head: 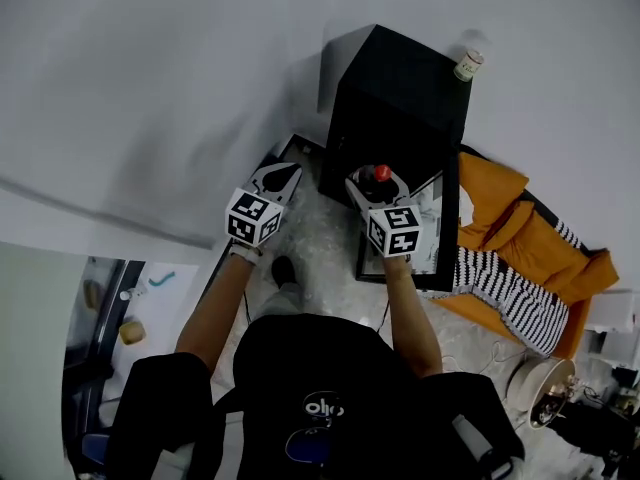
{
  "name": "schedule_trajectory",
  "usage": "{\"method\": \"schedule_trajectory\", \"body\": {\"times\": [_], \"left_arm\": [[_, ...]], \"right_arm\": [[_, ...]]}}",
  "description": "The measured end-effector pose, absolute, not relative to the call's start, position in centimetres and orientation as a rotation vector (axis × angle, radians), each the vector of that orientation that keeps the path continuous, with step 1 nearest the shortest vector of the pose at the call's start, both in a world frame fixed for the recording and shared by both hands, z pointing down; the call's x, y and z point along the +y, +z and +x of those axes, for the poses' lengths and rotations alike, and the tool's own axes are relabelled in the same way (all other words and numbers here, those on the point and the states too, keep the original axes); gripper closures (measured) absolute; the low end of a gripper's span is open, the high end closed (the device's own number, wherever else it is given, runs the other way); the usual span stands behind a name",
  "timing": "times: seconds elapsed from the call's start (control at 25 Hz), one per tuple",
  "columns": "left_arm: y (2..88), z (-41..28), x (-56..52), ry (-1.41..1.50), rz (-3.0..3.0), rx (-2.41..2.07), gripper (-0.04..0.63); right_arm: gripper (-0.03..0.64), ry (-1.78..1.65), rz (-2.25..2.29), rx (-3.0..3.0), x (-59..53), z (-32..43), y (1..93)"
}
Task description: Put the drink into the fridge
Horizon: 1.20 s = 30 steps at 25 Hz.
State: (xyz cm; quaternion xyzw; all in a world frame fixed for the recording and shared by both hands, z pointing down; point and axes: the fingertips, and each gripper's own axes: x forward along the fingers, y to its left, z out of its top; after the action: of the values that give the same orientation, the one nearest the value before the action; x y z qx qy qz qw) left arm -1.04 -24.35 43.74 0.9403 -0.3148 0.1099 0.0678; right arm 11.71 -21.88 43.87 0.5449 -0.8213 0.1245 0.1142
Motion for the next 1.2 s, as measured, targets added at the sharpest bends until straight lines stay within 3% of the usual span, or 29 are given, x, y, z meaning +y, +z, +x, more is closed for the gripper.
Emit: {"method": "schedule_trajectory", "body": {"times": [0.52,1.2], "left_arm": [[43.6,-3.8,-33.1,0.320,2.846,-0.890,0.589],[43.7,-5.8,-37.9,0.287,2.860,-0.811,0.589]], "right_arm": [[0.305,0.366,1.655,-2.373,-30.7,9.6,43.3],[0.305,0.362,1.714,-2.318,-34.4,7.8,43.4]]}}
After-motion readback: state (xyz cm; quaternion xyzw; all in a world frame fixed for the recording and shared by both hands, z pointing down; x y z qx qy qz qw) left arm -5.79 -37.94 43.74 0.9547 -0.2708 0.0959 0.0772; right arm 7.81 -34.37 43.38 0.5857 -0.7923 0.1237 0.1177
